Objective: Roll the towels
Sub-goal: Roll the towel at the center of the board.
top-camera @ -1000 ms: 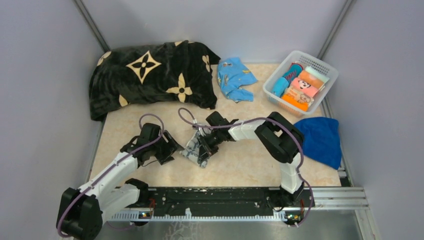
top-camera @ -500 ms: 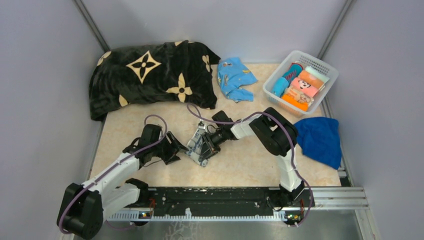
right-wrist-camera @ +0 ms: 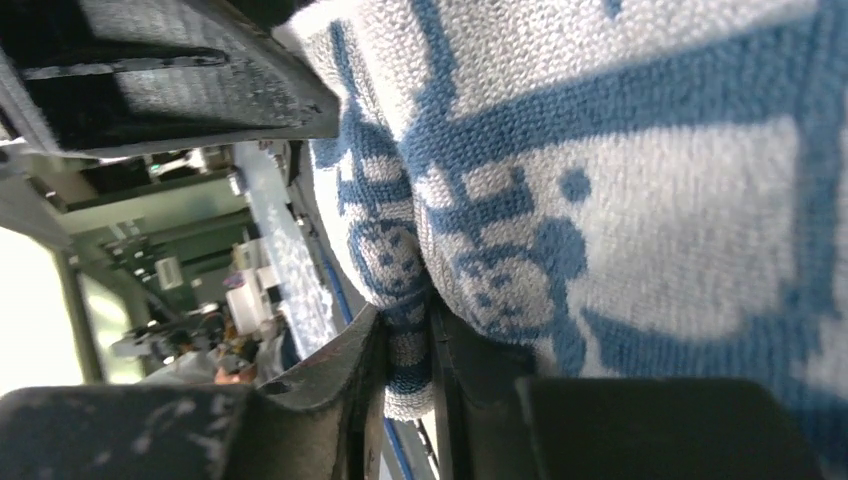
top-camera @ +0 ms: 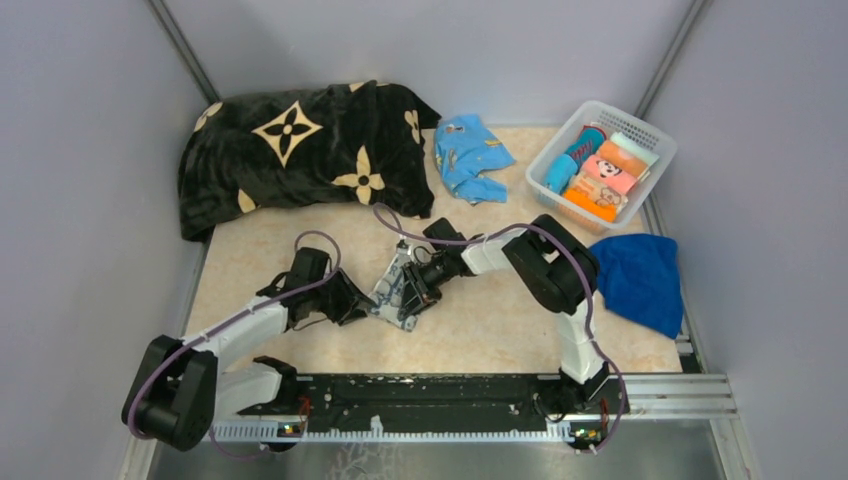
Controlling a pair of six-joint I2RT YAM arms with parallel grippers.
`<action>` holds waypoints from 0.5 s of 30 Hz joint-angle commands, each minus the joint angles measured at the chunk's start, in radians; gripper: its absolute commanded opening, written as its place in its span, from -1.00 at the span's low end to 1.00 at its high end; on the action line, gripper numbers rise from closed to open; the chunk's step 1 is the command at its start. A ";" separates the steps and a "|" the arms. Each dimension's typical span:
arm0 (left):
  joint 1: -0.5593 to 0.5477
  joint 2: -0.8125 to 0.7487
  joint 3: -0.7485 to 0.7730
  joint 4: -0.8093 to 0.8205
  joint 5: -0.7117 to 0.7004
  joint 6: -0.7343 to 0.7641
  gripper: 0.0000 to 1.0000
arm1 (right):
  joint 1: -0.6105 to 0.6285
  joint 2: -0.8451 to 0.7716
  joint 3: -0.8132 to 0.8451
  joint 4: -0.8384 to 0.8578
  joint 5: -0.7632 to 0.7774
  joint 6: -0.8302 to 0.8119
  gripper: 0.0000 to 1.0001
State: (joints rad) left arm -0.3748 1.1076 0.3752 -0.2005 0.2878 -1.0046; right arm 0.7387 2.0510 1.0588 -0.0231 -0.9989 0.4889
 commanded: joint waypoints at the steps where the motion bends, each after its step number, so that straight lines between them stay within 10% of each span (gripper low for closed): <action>1: 0.005 0.061 0.030 -0.004 -0.062 -0.009 -0.11 | 0.006 -0.120 0.040 -0.096 0.189 -0.121 -0.50; 15: 0.005 0.166 0.050 -0.004 -0.069 0.005 -0.17 | 0.280 -0.480 0.047 -0.270 0.858 -0.460 -0.16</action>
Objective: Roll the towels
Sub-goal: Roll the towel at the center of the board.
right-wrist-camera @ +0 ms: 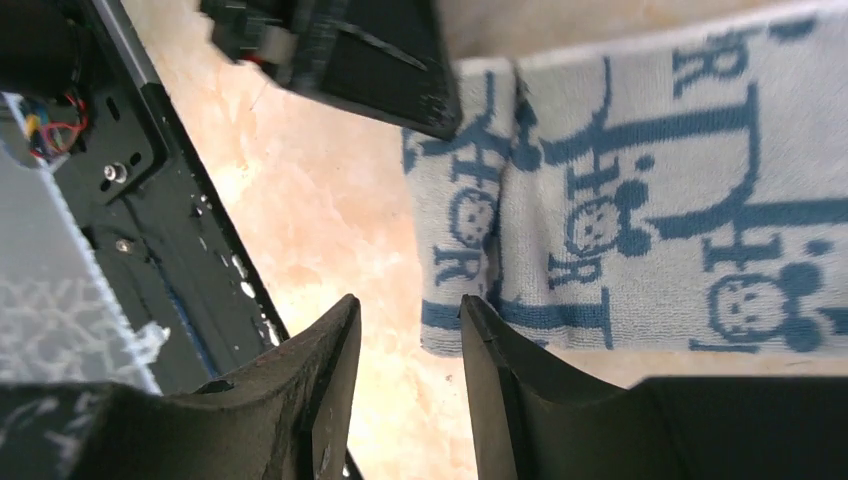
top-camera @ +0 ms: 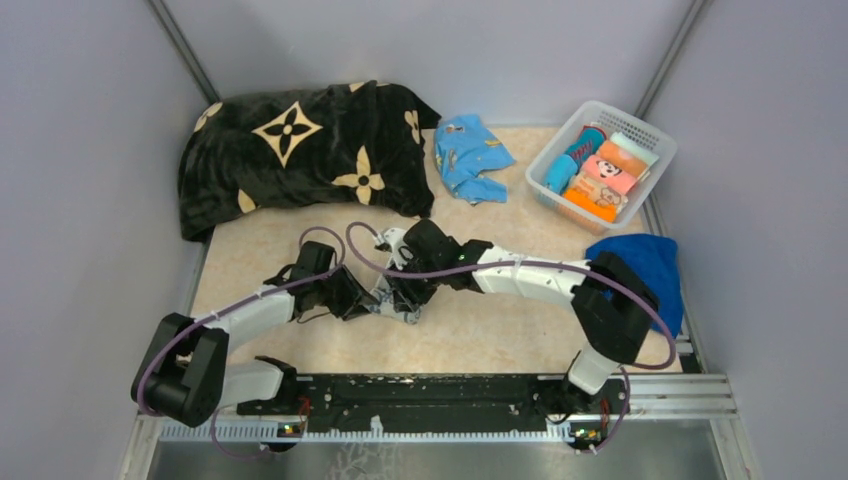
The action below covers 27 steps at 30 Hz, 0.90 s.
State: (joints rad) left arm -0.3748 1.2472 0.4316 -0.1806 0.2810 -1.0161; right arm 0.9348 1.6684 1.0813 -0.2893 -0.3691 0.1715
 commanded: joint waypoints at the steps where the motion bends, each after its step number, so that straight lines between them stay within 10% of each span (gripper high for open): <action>1: 0.005 0.026 -0.006 -0.026 -0.061 0.017 -0.17 | 0.113 -0.103 0.019 0.006 0.265 -0.167 -0.14; 27: 0.006 0.003 0.022 -0.065 -0.076 0.022 -0.15 | 0.329 0.117 -0.042 0.103 0.620 -0.346 -0.07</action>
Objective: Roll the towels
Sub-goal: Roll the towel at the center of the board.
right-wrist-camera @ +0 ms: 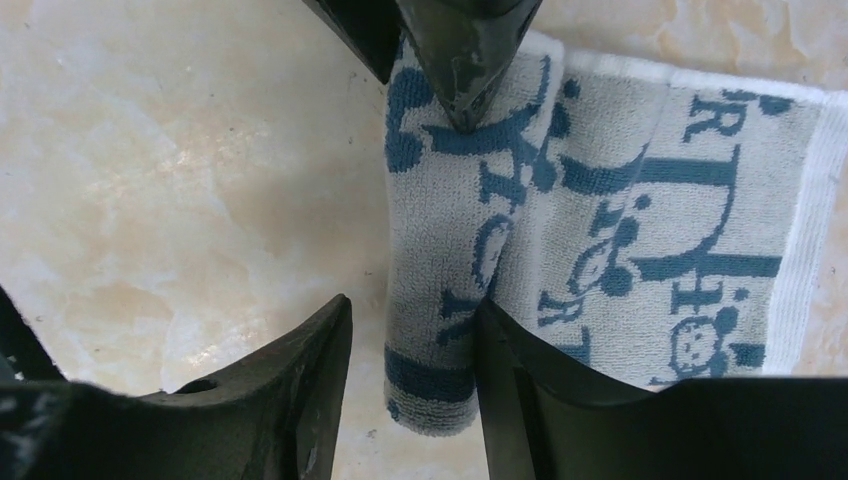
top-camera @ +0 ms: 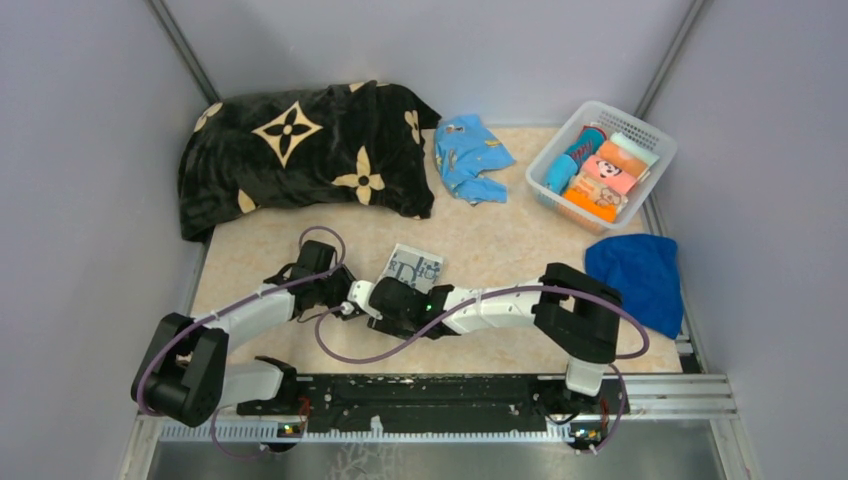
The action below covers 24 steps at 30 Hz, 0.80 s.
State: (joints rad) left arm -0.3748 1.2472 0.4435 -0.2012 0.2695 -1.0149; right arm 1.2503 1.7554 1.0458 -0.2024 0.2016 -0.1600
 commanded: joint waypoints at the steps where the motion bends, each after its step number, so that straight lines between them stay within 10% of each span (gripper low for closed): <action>1: 0.005 0.003 0.011 -0.045 -0.063 0.021 -0.14 | 0.015 0.036 -0.009 0.017 0.044 -0.011 -0.10; 9: 0.006 -0.072 0.034 -0.102 -0.076 0.024 0.12 | -0.062 -0.008 -0.017 0.064 -0.246 0.069 -0.74; 24: 0.007 -0.344 -0.061 -0.110 -0.029 0.016 0.53 | -0.433 0.099 -0.228 0.763 -1.112 0.698 -0.93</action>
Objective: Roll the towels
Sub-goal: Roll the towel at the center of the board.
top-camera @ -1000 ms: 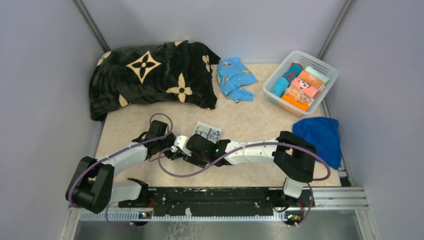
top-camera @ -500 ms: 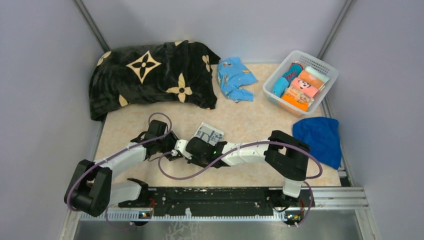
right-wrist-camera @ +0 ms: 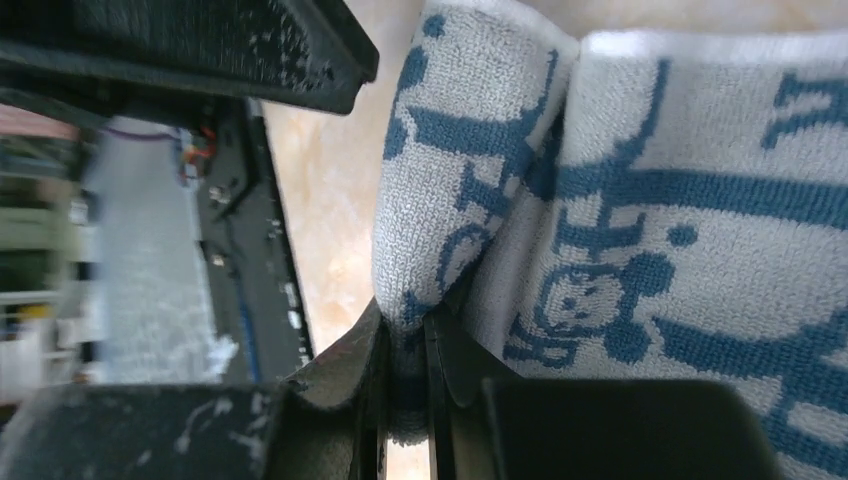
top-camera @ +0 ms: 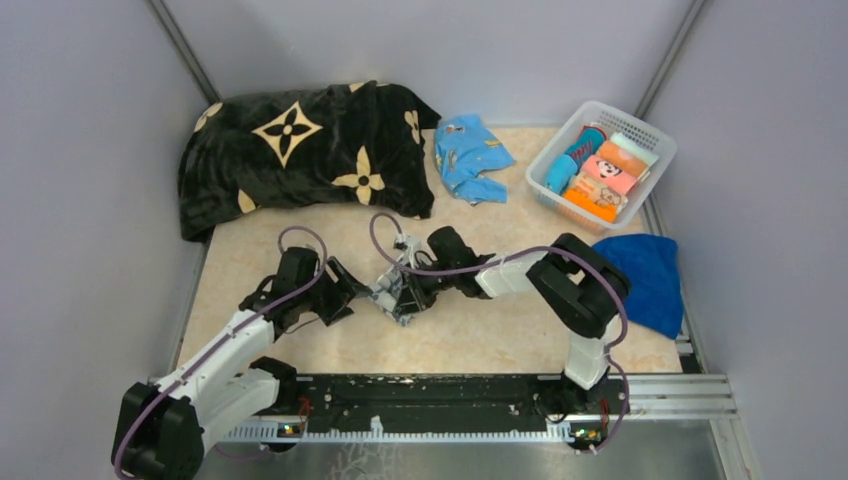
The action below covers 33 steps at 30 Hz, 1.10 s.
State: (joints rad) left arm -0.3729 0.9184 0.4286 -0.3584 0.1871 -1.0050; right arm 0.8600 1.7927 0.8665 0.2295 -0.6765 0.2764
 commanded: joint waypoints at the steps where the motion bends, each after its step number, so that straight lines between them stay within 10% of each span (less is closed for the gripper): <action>1: 0.005 -0.010 -0.056 0.073 0.070 0.002 0.52 | -0.058 0.082 -0.063 0.387 -0.254 0.311 -0.93; 7: 0.005 0.071 -0.049 0.180 0.116 0.002 0.43 | -0.135 0.200 -0.170 0.752 -0.299 0.608 -0.90; 15: 0.005 0.188 -0.031 0.285 0.162 0.002 0.29 | -0.179 0.262 -0.198 0.763 -0.267 0.685 -0.87; 33: 0.005 0.328 -0.043 0.244 0.040 -0.065 0.18 | -0.139 -0.122 -0.013 -0.181 0.111 0.093 -0.19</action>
State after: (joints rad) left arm -0.3725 1.2221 0.3923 -0.0780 0.3042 -1.0603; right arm 0.6945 1.8137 0.7700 0.3649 -0.7761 0.6140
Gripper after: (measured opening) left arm 0.590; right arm 0.399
